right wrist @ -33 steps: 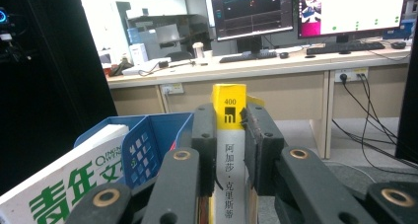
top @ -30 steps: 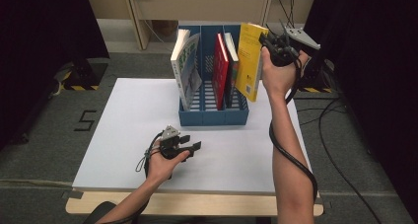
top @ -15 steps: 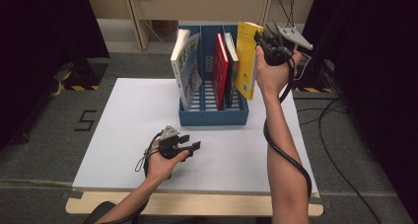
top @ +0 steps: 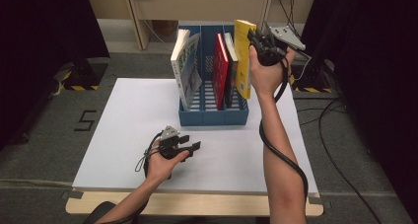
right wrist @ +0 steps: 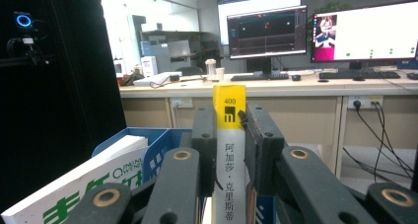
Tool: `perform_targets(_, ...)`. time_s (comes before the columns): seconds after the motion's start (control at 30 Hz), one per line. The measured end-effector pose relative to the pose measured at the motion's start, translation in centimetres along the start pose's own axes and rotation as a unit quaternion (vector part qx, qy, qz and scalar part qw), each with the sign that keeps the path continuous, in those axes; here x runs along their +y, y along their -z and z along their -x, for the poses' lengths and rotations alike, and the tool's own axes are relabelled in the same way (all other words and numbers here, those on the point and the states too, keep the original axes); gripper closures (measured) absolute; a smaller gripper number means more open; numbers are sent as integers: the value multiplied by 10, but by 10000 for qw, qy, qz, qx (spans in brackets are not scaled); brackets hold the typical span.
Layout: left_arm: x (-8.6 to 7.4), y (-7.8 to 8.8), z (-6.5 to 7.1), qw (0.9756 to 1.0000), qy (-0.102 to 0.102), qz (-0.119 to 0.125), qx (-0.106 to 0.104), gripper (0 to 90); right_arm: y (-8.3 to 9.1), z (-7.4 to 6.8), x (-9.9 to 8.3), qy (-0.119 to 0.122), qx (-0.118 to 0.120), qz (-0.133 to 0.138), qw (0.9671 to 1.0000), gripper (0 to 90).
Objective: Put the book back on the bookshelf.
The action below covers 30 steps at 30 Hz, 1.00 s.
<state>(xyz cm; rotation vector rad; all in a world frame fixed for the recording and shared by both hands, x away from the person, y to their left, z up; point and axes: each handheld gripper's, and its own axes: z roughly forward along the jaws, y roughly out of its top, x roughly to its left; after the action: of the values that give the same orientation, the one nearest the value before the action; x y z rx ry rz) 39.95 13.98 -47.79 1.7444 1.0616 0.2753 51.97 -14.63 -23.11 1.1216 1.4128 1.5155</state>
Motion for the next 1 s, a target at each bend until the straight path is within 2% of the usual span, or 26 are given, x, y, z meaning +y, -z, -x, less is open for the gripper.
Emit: perform_targets(1.0, -1, -2, 1, 10000, -9, -40, -22, 402, -25, 5, -23, 33, -87, -132, 9999, 773)
